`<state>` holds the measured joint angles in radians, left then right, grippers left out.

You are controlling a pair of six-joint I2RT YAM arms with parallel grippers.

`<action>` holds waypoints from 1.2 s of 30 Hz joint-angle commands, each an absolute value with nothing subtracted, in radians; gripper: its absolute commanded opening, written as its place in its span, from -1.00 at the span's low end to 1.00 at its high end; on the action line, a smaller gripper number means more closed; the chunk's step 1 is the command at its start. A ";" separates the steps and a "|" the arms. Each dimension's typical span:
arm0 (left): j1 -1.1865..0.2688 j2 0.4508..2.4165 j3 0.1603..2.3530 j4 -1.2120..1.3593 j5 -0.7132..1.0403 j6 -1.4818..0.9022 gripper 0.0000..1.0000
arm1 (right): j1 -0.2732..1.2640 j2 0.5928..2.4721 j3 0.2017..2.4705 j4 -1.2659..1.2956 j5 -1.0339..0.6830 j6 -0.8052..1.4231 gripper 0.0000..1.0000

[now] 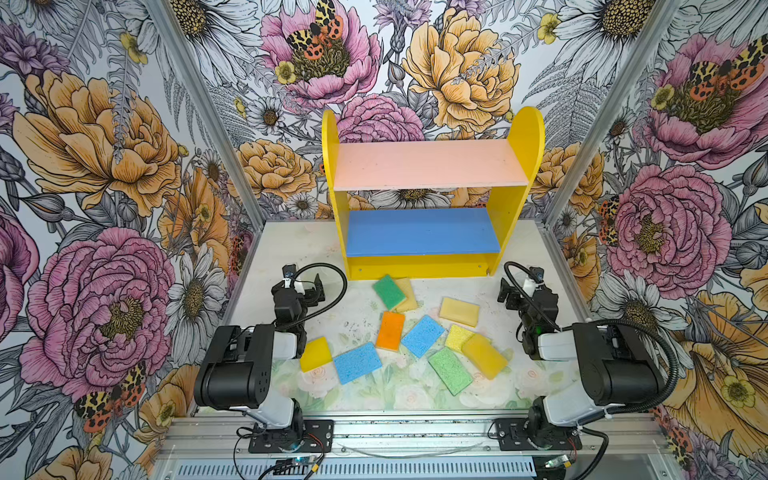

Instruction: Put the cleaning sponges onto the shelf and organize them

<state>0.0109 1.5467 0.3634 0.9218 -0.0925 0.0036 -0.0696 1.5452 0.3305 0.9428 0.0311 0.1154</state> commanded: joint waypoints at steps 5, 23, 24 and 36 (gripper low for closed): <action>0.002 1.548 0.380 0.928 -0.114 0.007 0.98 | -0.070 1.534 0.347 0.956 0.042 0.132 0.99; 0.012 1.546 0.367 0.954 -0.152 -0.020 0.98 | -0.063 1.536 0.363 0.929 0.061 0.131 0.99; 0.007 1.546 0.369 0.952 -0.159 -0.016 0.98 | -0.063 1.537 0.365 0.923 0.063 0.132 0.99; -0.014 1.544 0.376 0.936 -0.198 0.000 0.98 | -0.057 1.533 0.361 0.928 0.072 0.129 0.99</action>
<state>-0.0074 1.5467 0.3634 0.9241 -0.1719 -0.0002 -0.0639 1.5452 0.3458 0.9150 0.0597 0.1150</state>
